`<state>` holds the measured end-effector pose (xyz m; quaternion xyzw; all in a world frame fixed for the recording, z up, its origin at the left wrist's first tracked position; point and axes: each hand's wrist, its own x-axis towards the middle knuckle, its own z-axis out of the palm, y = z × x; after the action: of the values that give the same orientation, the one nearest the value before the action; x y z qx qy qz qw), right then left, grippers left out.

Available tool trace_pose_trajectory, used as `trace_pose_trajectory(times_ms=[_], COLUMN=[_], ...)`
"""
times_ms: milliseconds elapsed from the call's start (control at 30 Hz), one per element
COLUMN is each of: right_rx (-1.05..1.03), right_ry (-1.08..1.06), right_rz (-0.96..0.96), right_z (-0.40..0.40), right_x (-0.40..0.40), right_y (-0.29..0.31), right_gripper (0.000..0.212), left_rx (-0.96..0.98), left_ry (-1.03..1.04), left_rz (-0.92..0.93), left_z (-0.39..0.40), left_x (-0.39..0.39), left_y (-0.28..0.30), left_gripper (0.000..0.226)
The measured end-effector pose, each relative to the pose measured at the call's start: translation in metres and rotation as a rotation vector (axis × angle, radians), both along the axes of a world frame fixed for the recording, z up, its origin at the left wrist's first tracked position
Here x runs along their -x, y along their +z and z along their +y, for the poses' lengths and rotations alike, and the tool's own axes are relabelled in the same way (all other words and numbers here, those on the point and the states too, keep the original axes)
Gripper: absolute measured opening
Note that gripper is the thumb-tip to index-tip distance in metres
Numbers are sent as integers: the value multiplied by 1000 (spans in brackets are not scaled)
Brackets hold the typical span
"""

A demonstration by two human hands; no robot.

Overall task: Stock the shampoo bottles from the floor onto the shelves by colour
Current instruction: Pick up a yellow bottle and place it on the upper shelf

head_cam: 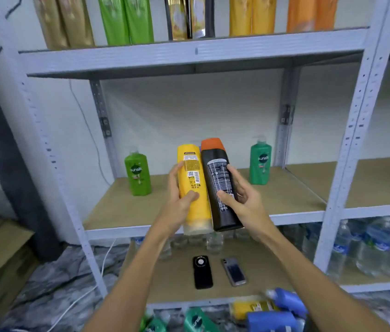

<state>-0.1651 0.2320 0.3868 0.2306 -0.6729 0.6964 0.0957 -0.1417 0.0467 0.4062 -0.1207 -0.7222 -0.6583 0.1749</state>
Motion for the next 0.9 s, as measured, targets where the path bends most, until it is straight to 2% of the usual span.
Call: trace_pose_trajectory(times_ms=[433, 600, 900], right_rx=[-47, -52, -65], right_ry=[-3, 9, -142], right_rz=[330, 463, 717], right_z=[-7, -21, -68], right_x=[37, 65, 128], right_y=[164, 224, 329], right_gripper=[77, 75, 73], left_rx=[181, 182, 221], left_ry=[46, 93, 283], left_rz=[375, 487, 688], left_z=[-21, -32, -55], left_x=[49, 69, 112], left_y=[150, 202, 307], left_gripper=[79, 79, 81])
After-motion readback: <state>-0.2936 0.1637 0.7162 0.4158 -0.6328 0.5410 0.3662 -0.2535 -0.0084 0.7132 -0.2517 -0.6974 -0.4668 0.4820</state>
